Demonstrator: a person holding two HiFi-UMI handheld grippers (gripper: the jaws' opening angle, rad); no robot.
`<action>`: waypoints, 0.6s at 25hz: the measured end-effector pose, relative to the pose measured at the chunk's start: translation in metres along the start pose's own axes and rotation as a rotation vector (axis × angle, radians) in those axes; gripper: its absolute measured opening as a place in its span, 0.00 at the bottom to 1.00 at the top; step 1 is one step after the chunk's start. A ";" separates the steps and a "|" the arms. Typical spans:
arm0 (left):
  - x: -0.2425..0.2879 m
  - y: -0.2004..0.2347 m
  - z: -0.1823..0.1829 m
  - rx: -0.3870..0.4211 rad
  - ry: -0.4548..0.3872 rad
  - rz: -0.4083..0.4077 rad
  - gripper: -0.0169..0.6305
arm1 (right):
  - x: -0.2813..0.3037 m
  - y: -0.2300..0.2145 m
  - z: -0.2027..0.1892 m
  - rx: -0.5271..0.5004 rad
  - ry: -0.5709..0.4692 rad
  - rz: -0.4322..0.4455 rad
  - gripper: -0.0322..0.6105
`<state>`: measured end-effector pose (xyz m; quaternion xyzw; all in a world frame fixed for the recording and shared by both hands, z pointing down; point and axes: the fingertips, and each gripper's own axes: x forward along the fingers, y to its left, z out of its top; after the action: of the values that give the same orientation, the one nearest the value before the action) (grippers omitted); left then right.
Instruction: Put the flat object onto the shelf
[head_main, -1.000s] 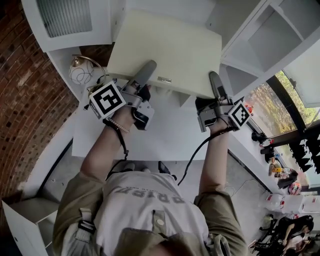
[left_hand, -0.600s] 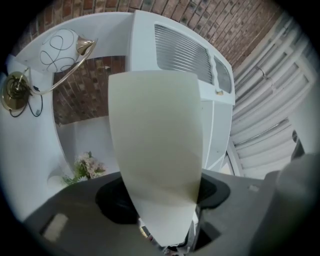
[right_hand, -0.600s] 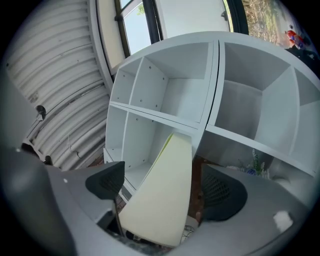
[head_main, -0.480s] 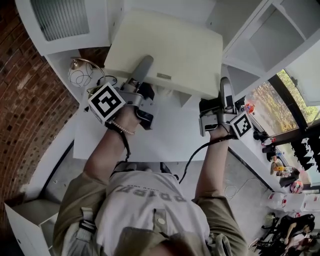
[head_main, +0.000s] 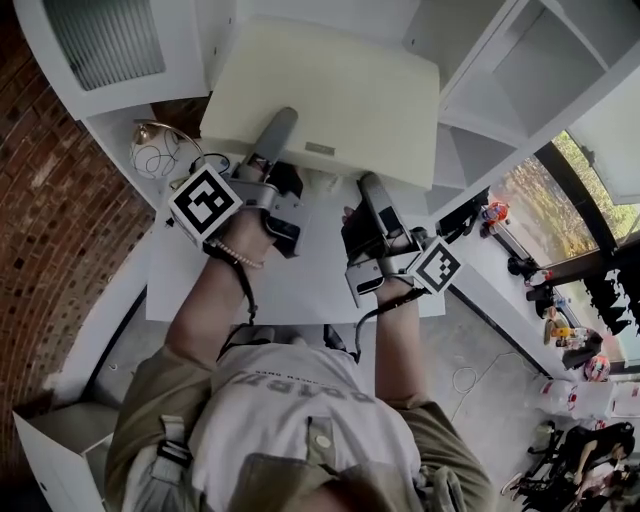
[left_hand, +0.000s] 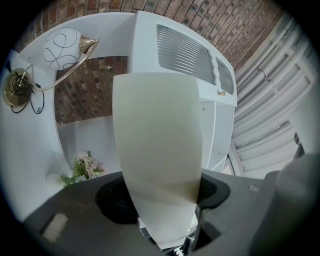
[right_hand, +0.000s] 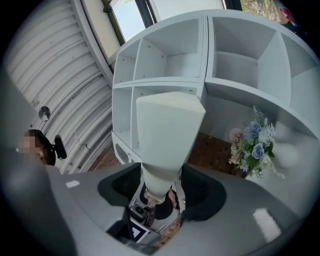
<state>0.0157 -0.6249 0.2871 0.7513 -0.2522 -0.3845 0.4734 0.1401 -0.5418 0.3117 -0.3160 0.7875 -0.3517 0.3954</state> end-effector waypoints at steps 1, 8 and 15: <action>0.001 0.000 0.000 0.003 0.005 0.000 0.51 | 0.002 -0.001 0.000 0.007 -0.004 -0.003 0.44; 0.006 -0.010 -0.011 0.143 0.148 -0.117 0.58 | 0.005 -0.005 0.012 0.039 -0.100 -0.014 0.44; -0.013 -0.011 -0.025 0.364 0.315 -0.220 0.61 | 0.012 -0.005 0.026 0.044 -0.176 -0.020 0.43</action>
<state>0.0285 -0.5979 0.2876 0.8976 -0.1575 -0.2602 0.3191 0.1575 -0.5622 0.2993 -0.3445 0.7385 -0.3437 0.4667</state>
